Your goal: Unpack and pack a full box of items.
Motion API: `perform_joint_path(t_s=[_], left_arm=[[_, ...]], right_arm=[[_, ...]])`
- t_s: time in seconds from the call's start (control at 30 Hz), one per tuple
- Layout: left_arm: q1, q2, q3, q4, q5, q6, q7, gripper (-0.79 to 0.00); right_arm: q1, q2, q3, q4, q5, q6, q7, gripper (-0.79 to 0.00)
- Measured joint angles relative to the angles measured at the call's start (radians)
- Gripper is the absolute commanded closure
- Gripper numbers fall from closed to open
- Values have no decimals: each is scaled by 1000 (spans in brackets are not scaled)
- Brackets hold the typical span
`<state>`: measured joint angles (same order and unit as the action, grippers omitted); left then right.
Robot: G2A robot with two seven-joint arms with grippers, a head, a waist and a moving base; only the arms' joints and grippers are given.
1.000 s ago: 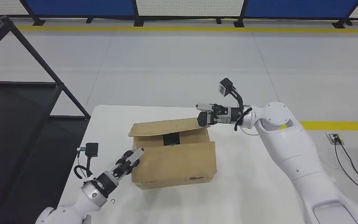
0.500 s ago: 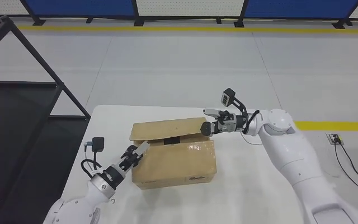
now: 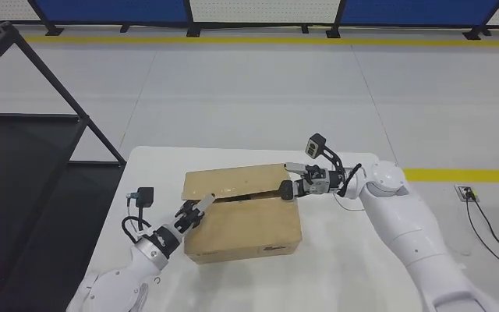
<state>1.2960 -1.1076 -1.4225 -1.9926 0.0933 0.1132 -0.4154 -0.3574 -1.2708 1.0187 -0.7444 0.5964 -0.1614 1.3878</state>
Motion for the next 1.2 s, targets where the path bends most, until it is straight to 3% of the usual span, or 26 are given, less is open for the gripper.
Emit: perform_joint_path(t_s=[0.2, 0.53, 0.7, 0.9, 1.2], left_arm=[[30, -5, -58, -24, -89, -24, 81, -785], [188, -10, -300, 6, -293, -73, 234, -785], [266, -6, -372, 39, -242, -82, 205, -785], [346, 12, -410, 66, 18, -93, 83, -785], [350, 13, -411, 64, 44, -88, 55, -785]], right_arm=[[-11, 0, -2, 5, -14, -46, 1, -785], [-20, -7, -35, -27, -99, -129, -42, -785], [-13, -9, -43, -48, -129, -164, -57, -785], [-9, -6, -45, -76, -184, -186, -88, -785], [-10, -6, -45, -75, -182, -186, -87, -785]])
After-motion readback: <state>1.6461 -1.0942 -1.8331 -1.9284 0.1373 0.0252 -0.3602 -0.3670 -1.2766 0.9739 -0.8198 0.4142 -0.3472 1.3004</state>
